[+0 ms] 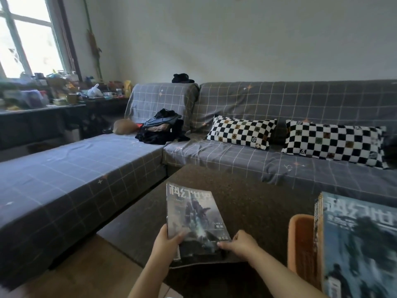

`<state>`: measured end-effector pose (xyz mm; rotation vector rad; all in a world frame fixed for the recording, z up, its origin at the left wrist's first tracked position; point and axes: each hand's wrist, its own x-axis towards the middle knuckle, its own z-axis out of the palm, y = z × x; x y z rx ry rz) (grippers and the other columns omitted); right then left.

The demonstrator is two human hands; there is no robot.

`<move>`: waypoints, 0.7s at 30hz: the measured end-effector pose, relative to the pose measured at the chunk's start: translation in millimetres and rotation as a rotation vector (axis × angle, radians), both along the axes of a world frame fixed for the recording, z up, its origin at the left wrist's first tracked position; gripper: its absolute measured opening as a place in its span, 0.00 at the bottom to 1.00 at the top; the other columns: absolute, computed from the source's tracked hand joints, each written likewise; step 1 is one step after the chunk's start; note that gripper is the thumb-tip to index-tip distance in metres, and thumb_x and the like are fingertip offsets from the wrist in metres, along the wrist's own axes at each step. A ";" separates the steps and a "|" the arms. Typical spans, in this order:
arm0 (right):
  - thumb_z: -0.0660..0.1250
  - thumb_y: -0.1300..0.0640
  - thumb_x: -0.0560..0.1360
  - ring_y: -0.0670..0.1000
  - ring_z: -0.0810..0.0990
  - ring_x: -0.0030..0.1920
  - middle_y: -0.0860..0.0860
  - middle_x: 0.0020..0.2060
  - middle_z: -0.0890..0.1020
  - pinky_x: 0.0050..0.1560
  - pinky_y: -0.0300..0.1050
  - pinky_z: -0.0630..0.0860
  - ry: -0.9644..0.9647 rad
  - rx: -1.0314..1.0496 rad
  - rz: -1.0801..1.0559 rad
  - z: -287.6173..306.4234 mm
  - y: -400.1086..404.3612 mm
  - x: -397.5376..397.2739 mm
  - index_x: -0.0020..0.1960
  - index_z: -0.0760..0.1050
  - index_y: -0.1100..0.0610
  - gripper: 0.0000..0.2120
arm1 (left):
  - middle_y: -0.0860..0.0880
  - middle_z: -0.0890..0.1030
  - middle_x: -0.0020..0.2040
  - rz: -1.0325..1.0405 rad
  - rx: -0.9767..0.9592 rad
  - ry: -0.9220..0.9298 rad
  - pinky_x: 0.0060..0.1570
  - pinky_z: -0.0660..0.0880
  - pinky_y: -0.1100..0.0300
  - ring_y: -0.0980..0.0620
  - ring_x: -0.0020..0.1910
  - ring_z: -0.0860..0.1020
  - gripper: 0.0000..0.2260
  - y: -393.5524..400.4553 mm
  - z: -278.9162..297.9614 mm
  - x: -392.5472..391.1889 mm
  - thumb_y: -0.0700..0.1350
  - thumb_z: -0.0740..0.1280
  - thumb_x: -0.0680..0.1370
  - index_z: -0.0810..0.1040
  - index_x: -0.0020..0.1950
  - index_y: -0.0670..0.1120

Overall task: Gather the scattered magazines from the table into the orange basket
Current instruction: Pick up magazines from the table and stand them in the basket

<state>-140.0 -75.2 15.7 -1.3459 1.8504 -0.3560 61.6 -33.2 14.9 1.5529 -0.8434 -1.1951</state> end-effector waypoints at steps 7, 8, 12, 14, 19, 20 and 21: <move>0.73 0.58 0.70 0.52 0.82 0.46 0.53 0.46 0.83 0.47 0.45 0.78 -0.703 -0.218 -0.141 21.9 78.2 -27.9 0.52 0.75 0.57 0.13 | 0.46 0.83 0.53 -0.184 -0.237 -0.011 0.41 0.81 0.56 0.47 0.47 0.84 0.14 58.0 42.2 -5.5 0.43 0.70 0.75 0.73 0.60 0.50; 0.72 0.59 0.71 0.50 0.82 0.46 0.52 0.46 0.83 0.46 0.43 0.78 -0.719 -0.254 -0.129 29.5 86.5 -34.9 0.51 0.76 0.55 0.10 | 0.46 0.84 0.53 -0.216 -0.266 -0.012 0.41 0.81 0.56 0.47 0.47 0.84 0.14 62.3 49.9 -10.8 0.43 0.70 0.75 0.73 0.60 0.50; 0.70 0.60 0.72 0.53 0.82 0.48 0.54 0.48 0.83 0.51 0.51 0.78 -0.799 -0.370 -0.166 55.3 116.1 -73.7 0.53 0.75 0.55 0.11 | 0.46 0.84 0.53 -0.310 -0.355 -0.004 0.44 0.80 0.55 0.47 0.49 0.84 0.15 72.1 72.2 -45.7 0.42 0.69 0.76 0.73 0.62 0.48; 0.69 0.62 0.73 0.54 0.84 0.46 0.54 0.47 0.84 0.47 0.53 0.81 -0.828 -0.400 -0.198 64.8 129.2 -98.0 0.54 0.74 0.55 0.11 | 0.47 0.84 0.52 -0.345 -0.382 0.025 0.43 0.80 0.55 0.47 0.49 0.84 0.14 73.7 77.7 -69.4 0.42 0.69 0.76 0.74 0.61 0.49; 0.69 0.61 0.74 0.55 0.83 0.45 0.54 0.47 0.83 0.46 0.57 0.81 -0.736 -0.469 -0.275 76.8 158.3 -159.7 0.55 0.73 0.55 0.11 | 0.51 0.86 0.48 -0.442 -0.386 0.102 0.37 0.80 0.60 0.50 0.46 0.85 0.12 75.2 79.5 -133.0 0.42 0.70 0.76 0.75 0.57 0.52; 0.69 0.61 0.74 0.54 0.83 0.44 0.54 0.47 0.82 0.44 0.54 0.81 -0.720 -0.489 -0.297 76.6 163.6 -169.8 0.55 0.73 0.56 0.12 | 0.51 0.86 0.49 -0.460 -0.373 0.117 0.38 0.81 0.59 0.50 0.46 0.85 0.12 75.1 78.0 -145.4 0.42 0.70 0.76 0.75 0.58 0.53; 0.69 0.61 0.73 0.54 0.83 0.44 0.54 0.47 0.82 0.44 0.53 0.81 -0.714 -0.502 -0.325 75.7 168.5 -180.0 0.56 0.73 0.57 0.12 | 0.50 0.85 0.50 -0.477 -0.354 0.132 0.39 0.81 0.57 0.49 0.47 0.85 0.13 74.9 76.2 -158.0 0.42 0.70 0.76 0.74 0.58 0.53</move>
